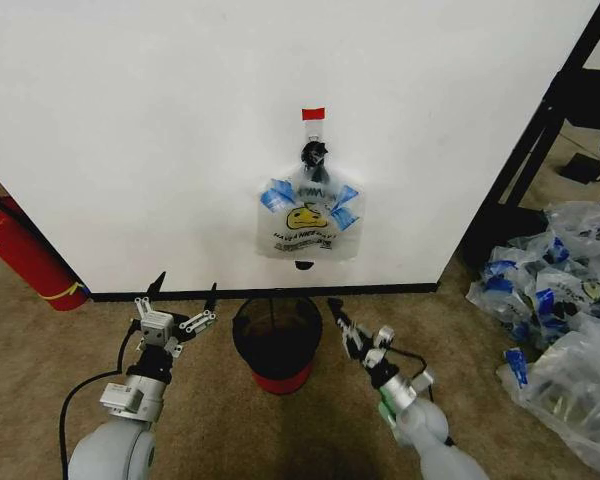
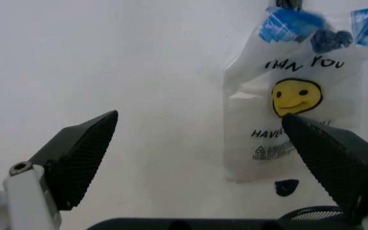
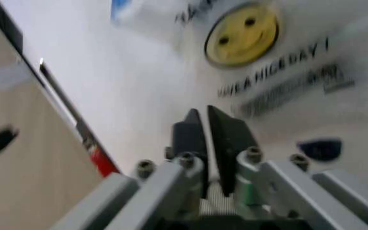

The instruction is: Pick up the garbage bag from the wall and place it over the trash bin.

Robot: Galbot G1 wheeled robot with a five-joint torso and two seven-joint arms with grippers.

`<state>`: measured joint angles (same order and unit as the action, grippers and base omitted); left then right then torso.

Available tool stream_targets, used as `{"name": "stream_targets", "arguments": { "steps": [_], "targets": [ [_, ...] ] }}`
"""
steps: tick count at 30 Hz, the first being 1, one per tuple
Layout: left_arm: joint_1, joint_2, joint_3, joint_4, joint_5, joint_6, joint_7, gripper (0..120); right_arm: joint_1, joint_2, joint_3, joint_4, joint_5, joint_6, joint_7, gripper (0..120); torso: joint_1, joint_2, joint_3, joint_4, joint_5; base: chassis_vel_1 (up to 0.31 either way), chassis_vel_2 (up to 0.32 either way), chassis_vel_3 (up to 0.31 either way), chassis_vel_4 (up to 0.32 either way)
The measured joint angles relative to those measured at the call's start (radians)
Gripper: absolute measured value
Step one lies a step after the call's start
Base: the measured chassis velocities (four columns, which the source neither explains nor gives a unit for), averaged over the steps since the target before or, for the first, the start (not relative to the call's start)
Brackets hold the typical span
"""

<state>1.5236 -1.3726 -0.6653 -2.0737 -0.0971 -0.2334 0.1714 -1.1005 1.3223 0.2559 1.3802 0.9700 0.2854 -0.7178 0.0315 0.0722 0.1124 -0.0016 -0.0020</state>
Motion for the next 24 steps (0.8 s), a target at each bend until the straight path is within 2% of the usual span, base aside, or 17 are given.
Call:
{"name": "stream_targets", "arguments": {
  "steps": [5, 7, 15, 17, 23, 24],
  "targets": [
    [-0.006, 0.002, 0.000, 0.004, 0.009, 0.004, 0.000, 100, 0.075, 0.042, -0.048, 0.016, 0.108, -0.019, 0.082, 30, 0.000, 0.000, 0.000, 0.0002, 0.0000, 0.000, 0.000, 0.000, 0.000],
    [-0.007, 0.003, 0.000, 0.004, 0.010, 0.005, 0.000, 100, 0.084, 0.048, -0.053, 0.017, 0.117, -0.021, 0.089, 31, 0.000, 0.000, 0.000, 0.0001, 0.0000, 0.000, 0.000, 0.000, 0.000],
    [-0.013, 0.003, -0.011, 0.011, 0.022, 0.018, 0.000, 100, 0.219, 0.139, -0.173, 0.059, 0.339, -0.047, 0.292, 68, 0.000, 0.000, 0.000, 0.0002, -0.0001, 0.000, 0.000, 0.000, 0.000],
    [-0.013, 0.002, -0.012, 0.013, 0.024, 0.018, 0.000, 100, 0.233, 0.150, -0.181, 0.066, 0.368, -0.052, 0.310, 71, 0.000, 0.000, 0.000, 0.0002, -0.0002, 0.000, 0.000, 0.000, 0.000],
    [-0.012, -0.005, -0.015, 0.021, 0.031, 0.018, 0.000, 100, 0.275, 0.209, -0.185, 0.090, 0.450, -0.065, 0.367, 95, 0.000, 0.000, 0.000, 0.0002, -0.0001, 0.000, 0.000, 0.000, 0.000],
    [-0.012, -0.005, -0.015, 0.021, 0.031, 0.018, 0.000, 100, 0.275, 0.209, -0.185, 0.090, 0.450, -0.065, 0.367, 95, 0.000, 0.000, 0.000, 0.0002, -0.0001, 0.000, 0.000, 0.000, 0.000]
  ]
}}
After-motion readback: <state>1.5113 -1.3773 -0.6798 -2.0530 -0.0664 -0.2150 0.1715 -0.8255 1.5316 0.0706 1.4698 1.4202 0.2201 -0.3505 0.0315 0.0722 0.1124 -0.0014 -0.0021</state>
